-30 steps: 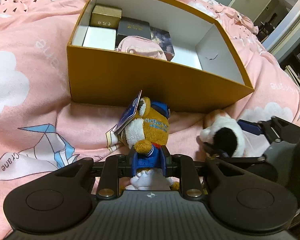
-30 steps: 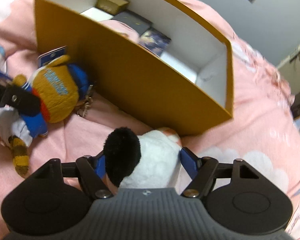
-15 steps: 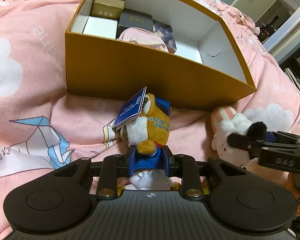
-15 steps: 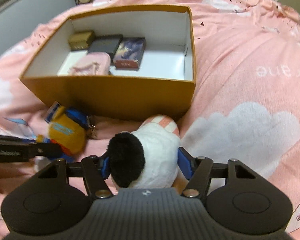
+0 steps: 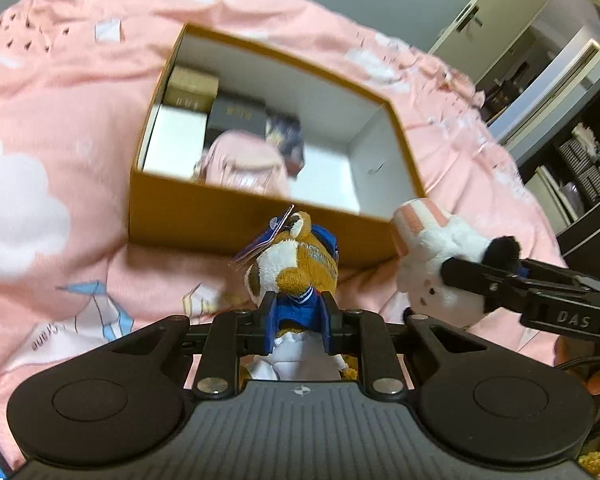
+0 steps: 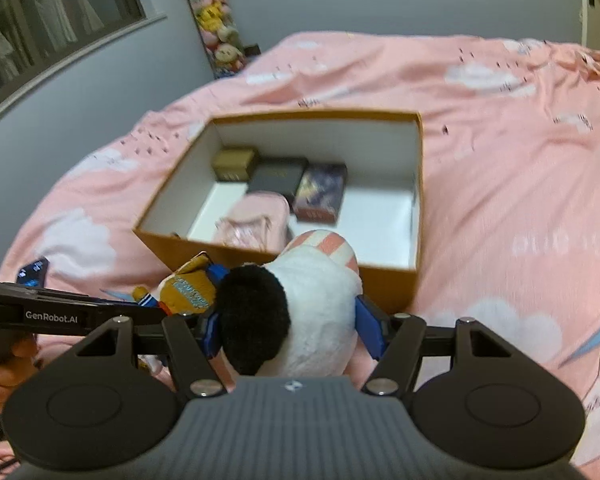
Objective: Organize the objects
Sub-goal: 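Lift both plush toys toward the orange box with both tools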
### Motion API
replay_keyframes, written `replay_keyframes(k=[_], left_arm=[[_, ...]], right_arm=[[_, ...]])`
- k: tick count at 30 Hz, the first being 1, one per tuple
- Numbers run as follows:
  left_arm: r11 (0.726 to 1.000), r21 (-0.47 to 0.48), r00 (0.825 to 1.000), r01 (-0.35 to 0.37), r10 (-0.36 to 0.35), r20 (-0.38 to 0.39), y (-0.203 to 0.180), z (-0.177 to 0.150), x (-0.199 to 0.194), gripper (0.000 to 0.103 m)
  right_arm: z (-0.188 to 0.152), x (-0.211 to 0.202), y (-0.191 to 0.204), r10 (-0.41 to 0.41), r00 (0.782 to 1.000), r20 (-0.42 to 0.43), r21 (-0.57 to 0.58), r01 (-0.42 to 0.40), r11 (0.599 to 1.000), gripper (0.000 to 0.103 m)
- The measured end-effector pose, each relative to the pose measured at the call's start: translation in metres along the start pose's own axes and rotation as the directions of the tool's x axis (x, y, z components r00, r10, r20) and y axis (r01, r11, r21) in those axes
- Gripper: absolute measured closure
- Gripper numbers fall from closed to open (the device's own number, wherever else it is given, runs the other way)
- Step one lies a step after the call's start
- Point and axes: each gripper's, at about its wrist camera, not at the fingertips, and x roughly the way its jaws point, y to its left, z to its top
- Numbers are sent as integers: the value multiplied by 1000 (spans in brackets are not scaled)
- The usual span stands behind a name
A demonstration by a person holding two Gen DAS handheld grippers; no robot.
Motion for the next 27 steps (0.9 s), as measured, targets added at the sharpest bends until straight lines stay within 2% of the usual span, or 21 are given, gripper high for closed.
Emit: replay_keyframes(k=[5, 9, 14, 19, 23, 27], left_arm=[[999, 20, 996, 49, -51, 79, -15, 16, -19, 80], [997, 25, 986, 69, -72, 152, -26, 39, -24, 80], [997, 25, 972, 68, -72, 222, -37, 69, -13, 80], [997, -44, 981, 65, -56, 185, -28, 87, 25, 80], [993, -90, 990, 71, -60, 129, -18, 89, 59, 81], [993, -98, 992, 73, -63, 105, -17, 90, 80, 84]], right_arm=[[20, -5, 2, 35, 998, 60, -14, -34, 999, 37], [42, -10, -6, 78, 990, 121, 31, -82, 996, 37], [71, 0, -16, 61, 982, 179, 54, -72, 996, 37], [85, 34, -30, 11, 989, 145, 82, -24, 996, 37], [81, 64, -40, -4, 998, 70, 93, -2, 996, 37], [74, 84, -48, -20, 1000, 10, 93, 19, 995, 37]])
